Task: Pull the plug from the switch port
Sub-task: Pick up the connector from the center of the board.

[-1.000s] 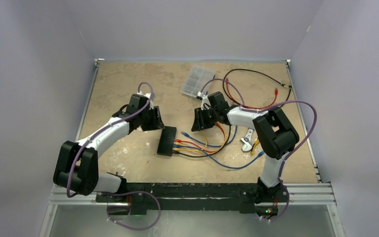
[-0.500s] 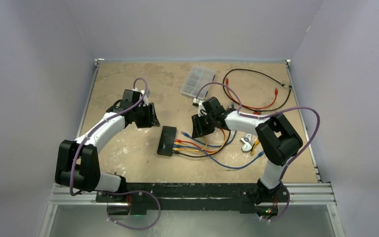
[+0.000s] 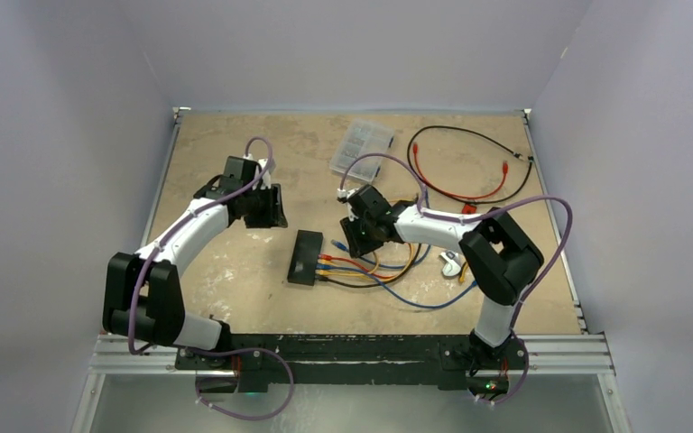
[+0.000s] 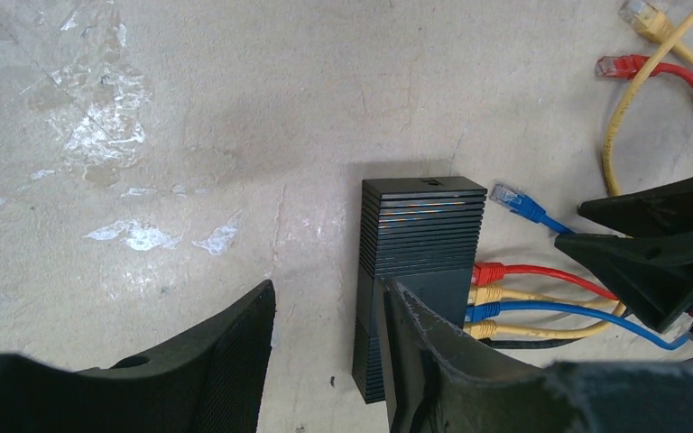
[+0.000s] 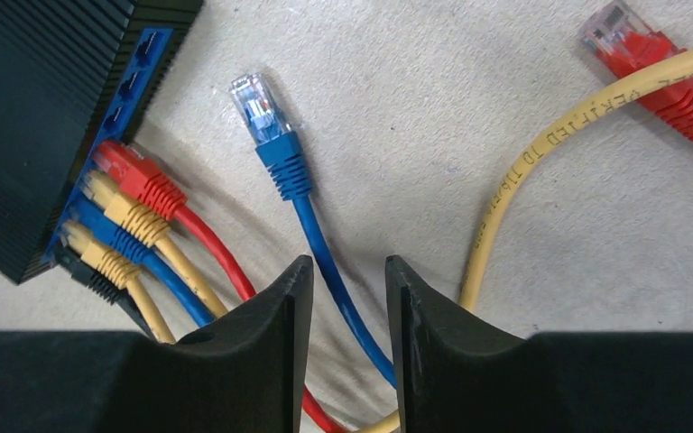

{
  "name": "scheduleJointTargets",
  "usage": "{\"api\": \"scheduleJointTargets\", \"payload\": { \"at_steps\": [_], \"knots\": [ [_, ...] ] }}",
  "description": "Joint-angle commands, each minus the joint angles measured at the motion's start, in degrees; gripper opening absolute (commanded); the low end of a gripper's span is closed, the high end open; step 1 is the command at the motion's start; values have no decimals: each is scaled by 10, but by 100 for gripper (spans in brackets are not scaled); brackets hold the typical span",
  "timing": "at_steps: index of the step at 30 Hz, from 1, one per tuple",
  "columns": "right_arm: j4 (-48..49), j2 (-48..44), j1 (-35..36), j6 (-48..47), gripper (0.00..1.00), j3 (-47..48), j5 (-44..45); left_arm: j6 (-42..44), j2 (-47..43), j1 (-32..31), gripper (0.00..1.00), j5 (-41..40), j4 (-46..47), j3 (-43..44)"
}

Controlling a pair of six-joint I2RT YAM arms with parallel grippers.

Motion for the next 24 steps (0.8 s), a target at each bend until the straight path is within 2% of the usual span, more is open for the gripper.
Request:
{"api": "scheduleJointTargets", "payload": {
  "at_steps": [1,6,13,24],
  "knots": [
    [-44,26,28,-2,38,38,100,15,0,12,45,6,2,13],
    [-57,54,56,-2,35,53,147,15,0,17,45,13,3,12],
    [-72,51,65,-1,2,86,157,16,-1,18,44,6,2,11],
    [-80,0,63,12,0,134,88,15,0,19,44,-1,-1,10]
  ]
}}
